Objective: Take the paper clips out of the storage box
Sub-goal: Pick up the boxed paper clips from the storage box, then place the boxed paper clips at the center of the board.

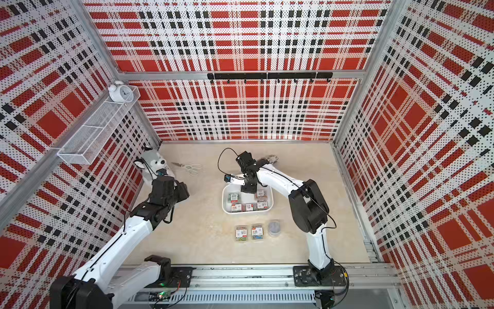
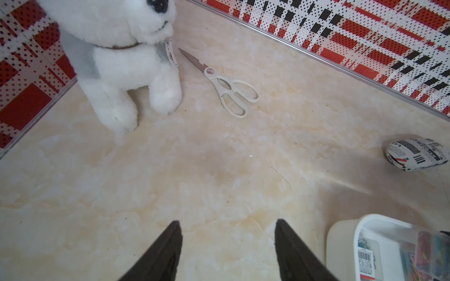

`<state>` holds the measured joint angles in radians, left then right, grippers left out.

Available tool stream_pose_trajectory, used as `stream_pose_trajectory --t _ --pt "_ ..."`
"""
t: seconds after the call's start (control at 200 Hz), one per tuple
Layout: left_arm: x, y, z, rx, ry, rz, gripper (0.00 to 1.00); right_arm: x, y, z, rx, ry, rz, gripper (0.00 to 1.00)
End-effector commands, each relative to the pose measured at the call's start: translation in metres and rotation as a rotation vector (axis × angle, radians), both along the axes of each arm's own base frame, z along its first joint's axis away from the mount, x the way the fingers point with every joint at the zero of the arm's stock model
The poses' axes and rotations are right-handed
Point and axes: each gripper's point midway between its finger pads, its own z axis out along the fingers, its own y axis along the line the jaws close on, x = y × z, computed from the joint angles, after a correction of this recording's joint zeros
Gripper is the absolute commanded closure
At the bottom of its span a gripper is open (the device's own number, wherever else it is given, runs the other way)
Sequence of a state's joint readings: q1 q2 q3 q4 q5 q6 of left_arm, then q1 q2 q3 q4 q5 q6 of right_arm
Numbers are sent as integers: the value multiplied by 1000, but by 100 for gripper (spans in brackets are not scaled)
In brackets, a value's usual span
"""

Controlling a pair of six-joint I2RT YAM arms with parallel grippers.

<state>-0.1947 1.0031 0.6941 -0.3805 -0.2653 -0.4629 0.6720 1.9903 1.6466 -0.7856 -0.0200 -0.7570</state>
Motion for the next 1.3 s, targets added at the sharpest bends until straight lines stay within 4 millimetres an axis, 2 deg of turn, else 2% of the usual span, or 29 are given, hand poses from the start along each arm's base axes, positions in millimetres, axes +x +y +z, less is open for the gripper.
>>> stream_pose_trajectory --t 0.0,0.276,0.456,0.807,1.002,1.293 --pt "1 3 4 0 -22 1 37 3 5 34 67 -56 -74 71" --pt "1 2 5 -6 -29 -3 37 2 14 80 172 -68 -287 75" --pt "1 2 6 -10 -32 -8 37 -20 24 92 199 -33 -383 73" --pt "1 -1 11 -23 -51 -23 37 -53 31 122 289 30 -710 69" --pt "1 -3 14 -31 -63 -30 36 -72 29 122 345 128 -973 67" --pt "0 -4 18 -38 -75 -38 37 -120 70 108 429 208 -1099 66"
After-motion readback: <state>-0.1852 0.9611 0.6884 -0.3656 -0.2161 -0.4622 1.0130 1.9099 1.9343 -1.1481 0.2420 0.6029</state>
